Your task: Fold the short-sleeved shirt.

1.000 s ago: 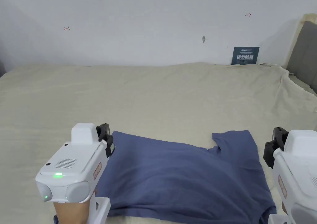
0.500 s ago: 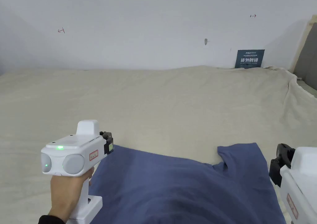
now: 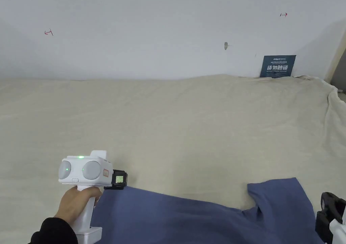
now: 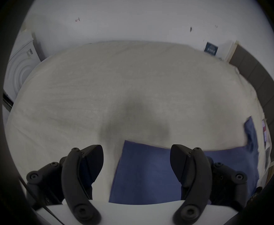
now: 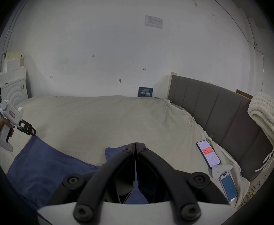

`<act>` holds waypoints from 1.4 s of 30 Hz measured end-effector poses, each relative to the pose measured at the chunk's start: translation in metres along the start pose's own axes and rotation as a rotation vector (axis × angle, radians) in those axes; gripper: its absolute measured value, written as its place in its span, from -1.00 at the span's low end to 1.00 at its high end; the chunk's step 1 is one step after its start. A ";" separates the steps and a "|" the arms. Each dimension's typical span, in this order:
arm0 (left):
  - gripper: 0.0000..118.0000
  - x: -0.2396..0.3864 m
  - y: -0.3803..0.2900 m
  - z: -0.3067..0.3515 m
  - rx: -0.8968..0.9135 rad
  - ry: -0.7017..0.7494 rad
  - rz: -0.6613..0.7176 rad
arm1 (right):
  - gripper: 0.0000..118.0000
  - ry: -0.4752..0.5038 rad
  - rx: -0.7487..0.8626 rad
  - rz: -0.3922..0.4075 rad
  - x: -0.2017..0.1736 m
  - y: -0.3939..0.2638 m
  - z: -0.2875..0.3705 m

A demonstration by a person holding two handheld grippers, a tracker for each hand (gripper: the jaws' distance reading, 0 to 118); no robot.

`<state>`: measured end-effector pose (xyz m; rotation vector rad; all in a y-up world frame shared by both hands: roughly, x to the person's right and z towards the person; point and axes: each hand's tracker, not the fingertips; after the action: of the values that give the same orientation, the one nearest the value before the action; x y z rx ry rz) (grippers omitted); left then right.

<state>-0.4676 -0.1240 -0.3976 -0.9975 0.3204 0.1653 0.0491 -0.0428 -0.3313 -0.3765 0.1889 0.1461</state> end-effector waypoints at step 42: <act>-0.98 -0.001 -0.042 0.125 0.254 -0.155 0.003 | -0.97 0.075 -0.625 -0.019 0.037 -0.075 -0.148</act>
<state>-0.4326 -0.0408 -0.3010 -0.7278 0.1950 0.1981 0.0748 -0.1635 -0.4477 -1.0066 0.2114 0.1710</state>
